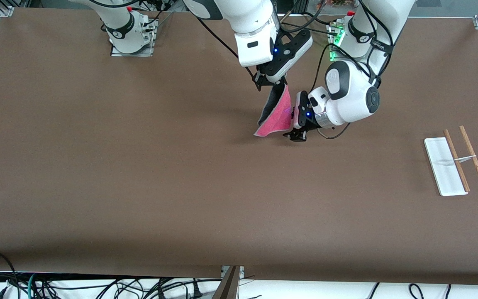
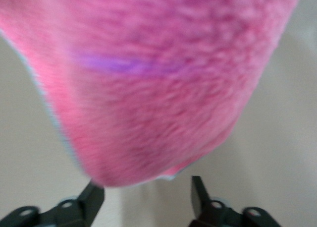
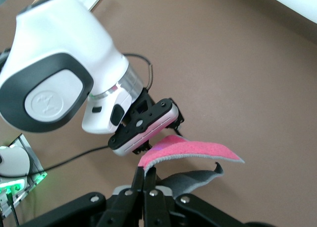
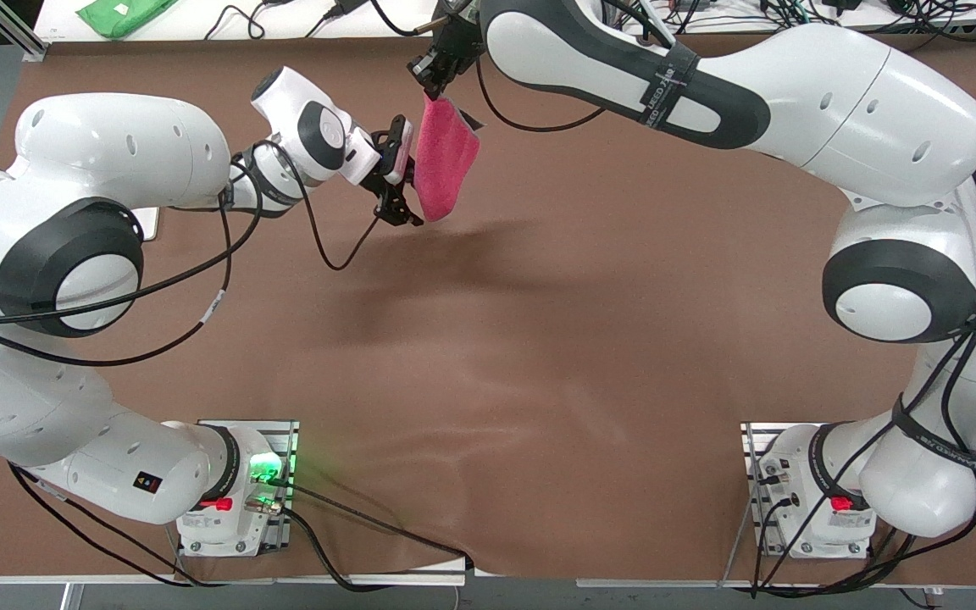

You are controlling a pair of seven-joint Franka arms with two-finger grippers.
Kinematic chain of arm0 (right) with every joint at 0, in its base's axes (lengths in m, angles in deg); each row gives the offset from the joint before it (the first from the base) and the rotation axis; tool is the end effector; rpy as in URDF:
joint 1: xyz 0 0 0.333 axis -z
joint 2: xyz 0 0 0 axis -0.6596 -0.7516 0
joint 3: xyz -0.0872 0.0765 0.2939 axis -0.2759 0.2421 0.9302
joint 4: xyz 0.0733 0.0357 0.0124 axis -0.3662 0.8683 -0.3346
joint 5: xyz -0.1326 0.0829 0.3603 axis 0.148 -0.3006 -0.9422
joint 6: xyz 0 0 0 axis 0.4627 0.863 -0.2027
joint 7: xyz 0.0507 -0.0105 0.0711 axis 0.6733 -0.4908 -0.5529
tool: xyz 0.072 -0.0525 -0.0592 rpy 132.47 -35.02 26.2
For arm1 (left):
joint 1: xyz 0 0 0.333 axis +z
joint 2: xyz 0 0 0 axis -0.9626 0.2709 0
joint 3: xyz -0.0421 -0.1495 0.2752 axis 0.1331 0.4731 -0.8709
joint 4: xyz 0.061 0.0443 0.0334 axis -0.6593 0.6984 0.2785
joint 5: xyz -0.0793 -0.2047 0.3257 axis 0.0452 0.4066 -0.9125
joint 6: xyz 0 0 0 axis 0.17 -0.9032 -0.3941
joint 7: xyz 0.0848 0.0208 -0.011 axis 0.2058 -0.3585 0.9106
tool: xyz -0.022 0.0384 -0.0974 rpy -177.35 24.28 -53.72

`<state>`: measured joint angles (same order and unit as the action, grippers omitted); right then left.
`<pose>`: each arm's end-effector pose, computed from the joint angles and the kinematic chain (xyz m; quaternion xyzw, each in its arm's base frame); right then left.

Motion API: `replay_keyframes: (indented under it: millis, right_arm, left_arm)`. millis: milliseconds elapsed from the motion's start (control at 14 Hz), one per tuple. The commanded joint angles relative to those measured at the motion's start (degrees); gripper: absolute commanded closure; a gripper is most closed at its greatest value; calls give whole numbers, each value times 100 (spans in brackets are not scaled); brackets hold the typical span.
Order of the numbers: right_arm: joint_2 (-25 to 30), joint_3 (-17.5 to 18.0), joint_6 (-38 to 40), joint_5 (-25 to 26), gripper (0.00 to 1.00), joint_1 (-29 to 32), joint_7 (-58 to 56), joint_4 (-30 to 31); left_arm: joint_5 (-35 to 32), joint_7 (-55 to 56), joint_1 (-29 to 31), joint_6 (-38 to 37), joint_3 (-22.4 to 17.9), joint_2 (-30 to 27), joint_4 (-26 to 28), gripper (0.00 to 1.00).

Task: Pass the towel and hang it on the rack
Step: 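Grasp the towel's hanging corner with the left gripper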

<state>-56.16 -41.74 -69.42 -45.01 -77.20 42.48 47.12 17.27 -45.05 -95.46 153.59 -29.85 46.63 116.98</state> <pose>0.4669 0.5772 0.5808 -0.9078 -0.3674 -0.1170 0.1651 0.5060 -0.2483 0.2558 0.6245 -0.7300 0.1747 0.2159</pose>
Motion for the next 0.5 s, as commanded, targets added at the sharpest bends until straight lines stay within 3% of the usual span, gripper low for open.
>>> replay_keyframes:
  millis: [0,143,428]
  right_arm:
    - [62,44,7,-49,100,42,-278,7]
    - [62,44,7,-49,100,42,-314,7]
    - [62,44,-1,-49,100,42,-314,7]
  left_arm:
    - [-481,-247,131,-493,7,213,-655,0]
    - [-614,-264,149,-1144,-28,275,-955,0]
    - [-729,-273,158,-1464,-63,293,-1009,0]
